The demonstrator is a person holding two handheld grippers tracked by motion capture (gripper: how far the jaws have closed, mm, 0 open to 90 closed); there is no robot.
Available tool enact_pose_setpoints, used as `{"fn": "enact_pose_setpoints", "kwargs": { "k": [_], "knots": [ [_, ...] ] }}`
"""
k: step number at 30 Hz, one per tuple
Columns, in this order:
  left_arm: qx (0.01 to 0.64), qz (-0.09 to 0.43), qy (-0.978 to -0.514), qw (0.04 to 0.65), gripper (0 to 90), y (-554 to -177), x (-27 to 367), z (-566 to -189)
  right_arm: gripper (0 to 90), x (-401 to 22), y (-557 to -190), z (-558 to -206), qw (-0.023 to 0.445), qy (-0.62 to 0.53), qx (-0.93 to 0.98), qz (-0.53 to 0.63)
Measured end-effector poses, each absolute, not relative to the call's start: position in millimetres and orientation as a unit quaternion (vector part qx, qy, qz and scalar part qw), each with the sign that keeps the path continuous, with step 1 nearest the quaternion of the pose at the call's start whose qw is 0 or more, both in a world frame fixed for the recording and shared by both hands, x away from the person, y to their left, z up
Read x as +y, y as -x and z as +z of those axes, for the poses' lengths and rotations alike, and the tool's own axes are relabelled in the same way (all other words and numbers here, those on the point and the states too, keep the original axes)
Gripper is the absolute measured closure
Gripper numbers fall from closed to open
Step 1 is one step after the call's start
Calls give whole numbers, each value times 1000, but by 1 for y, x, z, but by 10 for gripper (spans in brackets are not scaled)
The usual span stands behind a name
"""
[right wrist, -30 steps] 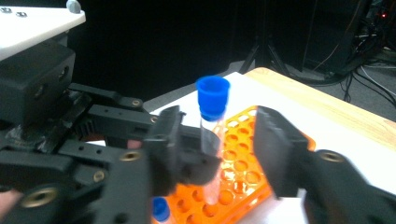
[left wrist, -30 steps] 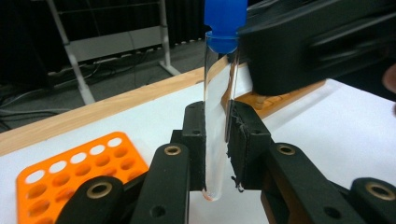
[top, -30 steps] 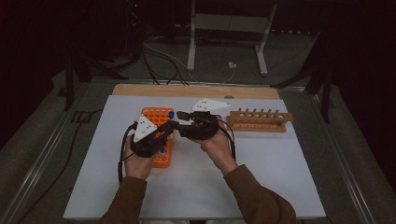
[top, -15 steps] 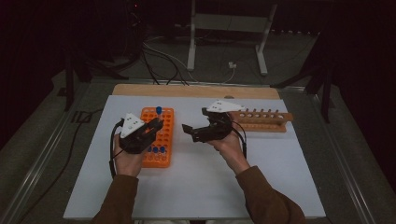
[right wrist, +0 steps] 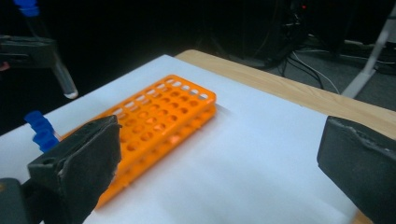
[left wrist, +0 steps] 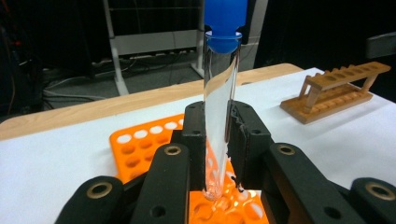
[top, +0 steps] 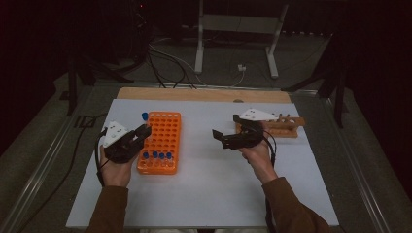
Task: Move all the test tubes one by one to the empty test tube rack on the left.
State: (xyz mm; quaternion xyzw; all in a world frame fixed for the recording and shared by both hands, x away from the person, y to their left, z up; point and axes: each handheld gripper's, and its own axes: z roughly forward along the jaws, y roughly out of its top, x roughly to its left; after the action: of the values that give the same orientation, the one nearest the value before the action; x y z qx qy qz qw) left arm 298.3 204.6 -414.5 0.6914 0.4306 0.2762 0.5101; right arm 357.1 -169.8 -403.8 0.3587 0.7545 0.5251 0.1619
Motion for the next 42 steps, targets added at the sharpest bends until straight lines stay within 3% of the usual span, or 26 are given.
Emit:
{"fn": "enact_pose_setpoints", "kwargs": {
  "k": [19,42],
  "knots": [
    [454,262,-690,499,783,-272,232,-448,0,-203,-347,-412,178,-374,746,521],
    [449,244,-705,491,781,-254,235,-471,0,-232,-324,-425,189,-385,739,519]
  ]
}}
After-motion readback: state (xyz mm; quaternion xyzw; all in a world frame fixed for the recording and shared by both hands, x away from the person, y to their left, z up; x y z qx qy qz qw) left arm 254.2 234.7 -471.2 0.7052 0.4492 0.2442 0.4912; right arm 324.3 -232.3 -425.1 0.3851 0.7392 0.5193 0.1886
